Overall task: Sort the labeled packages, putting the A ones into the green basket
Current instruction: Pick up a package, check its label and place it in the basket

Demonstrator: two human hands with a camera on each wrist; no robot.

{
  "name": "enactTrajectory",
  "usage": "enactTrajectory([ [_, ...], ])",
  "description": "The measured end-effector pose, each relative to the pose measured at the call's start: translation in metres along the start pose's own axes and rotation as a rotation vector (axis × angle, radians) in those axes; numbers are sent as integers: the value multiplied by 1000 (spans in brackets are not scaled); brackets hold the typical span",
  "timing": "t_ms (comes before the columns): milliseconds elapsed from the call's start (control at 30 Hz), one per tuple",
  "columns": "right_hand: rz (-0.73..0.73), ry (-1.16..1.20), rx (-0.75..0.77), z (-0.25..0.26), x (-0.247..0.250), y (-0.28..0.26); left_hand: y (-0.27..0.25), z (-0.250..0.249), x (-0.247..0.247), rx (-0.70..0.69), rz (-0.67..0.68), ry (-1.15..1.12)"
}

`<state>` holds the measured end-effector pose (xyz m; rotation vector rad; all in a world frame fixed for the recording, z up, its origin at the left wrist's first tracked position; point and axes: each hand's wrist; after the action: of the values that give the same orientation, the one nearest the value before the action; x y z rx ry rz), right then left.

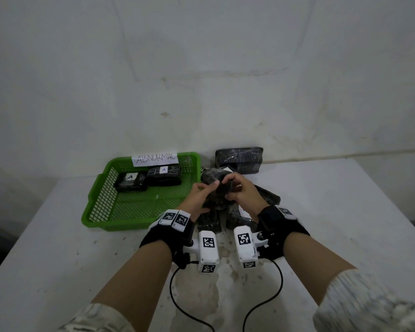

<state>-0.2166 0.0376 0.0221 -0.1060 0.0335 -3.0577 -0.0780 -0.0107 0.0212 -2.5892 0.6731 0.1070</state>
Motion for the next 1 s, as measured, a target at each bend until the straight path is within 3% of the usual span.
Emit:
enactTrajectory([
  [167,-55,57,6,11,-2,0,4,-1,-7,-64,-88,-50],
  [267,-106,168,-59,13,-2,5,2,-3,-4,-79,-36,-144],
  [367,-75,113,-128,11,-3,10,-4,-5,-6,-71,32,-111],
  [600,-158,70,-77,7,-8,9,-8,-6,-12,-17,-2,-28],
  [800,-39,224,-172,8,-2,8,-5,-8,-12,-46,-48,15],
  [1000,-27,144,-131,7,-1,5,-8,-7,-13,-59,-27,-18],
])
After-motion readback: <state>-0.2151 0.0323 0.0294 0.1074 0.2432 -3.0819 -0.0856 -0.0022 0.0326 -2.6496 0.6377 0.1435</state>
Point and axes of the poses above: each hand's wrist, its own y-axis towards the middle knuckle, its own x-axis out of the back of the hand, z = x × y, and after that the axes turned 10 degrees about z, right-handed
